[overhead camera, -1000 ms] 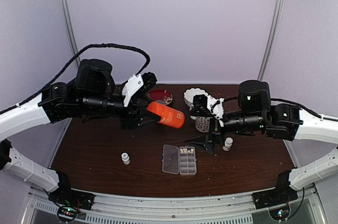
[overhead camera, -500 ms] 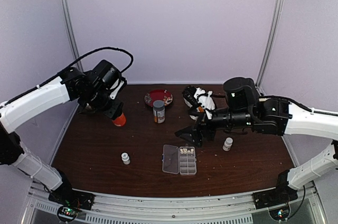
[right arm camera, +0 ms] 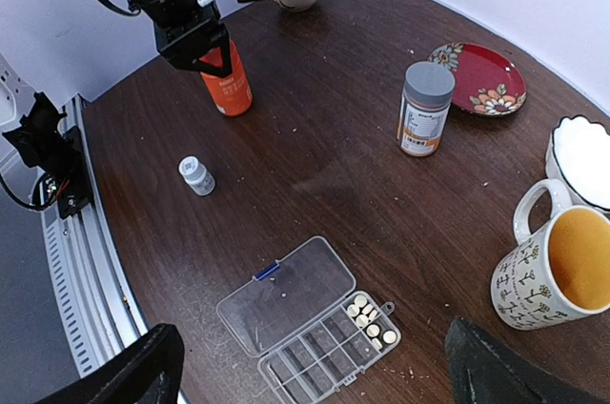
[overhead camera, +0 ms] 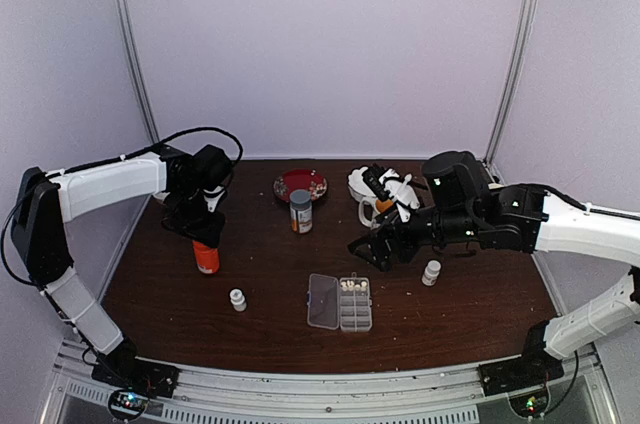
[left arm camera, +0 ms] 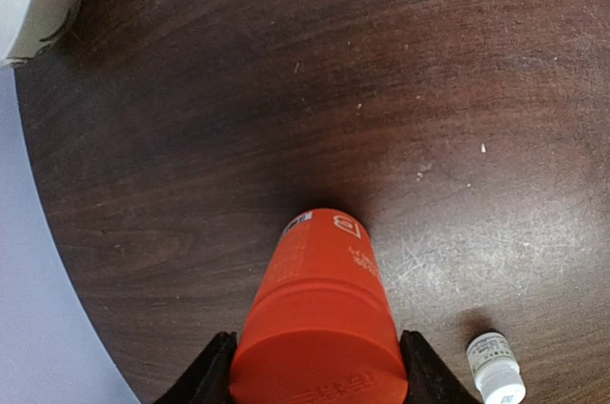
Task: Sort the pills into containers
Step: Place the pill bottle at the center of the board.
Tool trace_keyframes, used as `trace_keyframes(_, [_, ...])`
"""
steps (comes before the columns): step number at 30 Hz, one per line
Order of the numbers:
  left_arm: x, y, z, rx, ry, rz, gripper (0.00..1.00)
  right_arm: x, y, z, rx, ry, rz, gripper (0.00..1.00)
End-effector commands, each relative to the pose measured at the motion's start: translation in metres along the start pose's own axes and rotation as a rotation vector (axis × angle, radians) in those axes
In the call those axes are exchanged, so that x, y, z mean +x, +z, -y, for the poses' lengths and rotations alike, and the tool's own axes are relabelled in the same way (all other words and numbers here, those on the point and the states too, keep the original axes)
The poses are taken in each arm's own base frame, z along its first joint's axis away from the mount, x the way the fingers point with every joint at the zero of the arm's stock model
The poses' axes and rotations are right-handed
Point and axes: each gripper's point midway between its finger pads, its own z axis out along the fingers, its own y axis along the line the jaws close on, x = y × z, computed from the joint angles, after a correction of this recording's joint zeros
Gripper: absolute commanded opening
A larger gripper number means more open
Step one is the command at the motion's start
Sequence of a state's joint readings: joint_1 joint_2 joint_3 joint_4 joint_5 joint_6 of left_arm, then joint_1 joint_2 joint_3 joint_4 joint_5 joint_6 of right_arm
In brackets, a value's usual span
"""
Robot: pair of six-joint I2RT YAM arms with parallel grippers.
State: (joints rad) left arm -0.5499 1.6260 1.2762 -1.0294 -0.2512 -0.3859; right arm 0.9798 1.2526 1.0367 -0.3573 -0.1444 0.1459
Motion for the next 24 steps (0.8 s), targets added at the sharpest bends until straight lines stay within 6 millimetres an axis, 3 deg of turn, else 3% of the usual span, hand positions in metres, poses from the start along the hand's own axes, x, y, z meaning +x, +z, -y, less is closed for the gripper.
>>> trace_keyframes(1, [-0.013,0.003,0.012,0.101,-0.069,0.042,0.08,-0.005,-0.013,0.007,0.045,-0.002,0.038,1.00])
trace_keyframes(2, [-0.013,0.003,0.012,0.101,-0.071,0.047,0.12,-0.005,-0.013,0.008,0.047,-0.005,0.035,1.00])
trace_keyframes(6, [-0.009,0.000,0.012,0.116,-0.070,0.049,0.70,-0.002,-0.013,0.008,0.047,-0.006,0.026,1.00])
trace_keyframes(9, [-0.005,-0.004,0.009,0.109,-0.082,0.062,0.89,-0.001,-0.012,0.007,0.043,-0.004,0.023,1.00])
trace_keyframes(13, [-0.003,-0.013,0.004,0.101,-0.086,0.077,0.96,-0.004,-0.013,0.009,0.056,-0.004,0.025,1.00])
trace_keyframes(16, [-0.008,-0.031,-0.001,0.107,-0.082,0.138,0.97,-0.009,-0.017,0.015,0.090,0.003,0.043,1.00])
trace_keyframes(20, [-0.025,-0.064,-0.007,0.133,-0.099,0.285,0.98,-0.024,-0.032,0.022,0.129,0.087,0.142,1.00])
trace_keyframes(24, [-0.045,-0.076,0.003,0.203,-0.104,0.370,0.94,-0.026,-0.042,0.020,0.099,0.119,0.218,1.00])
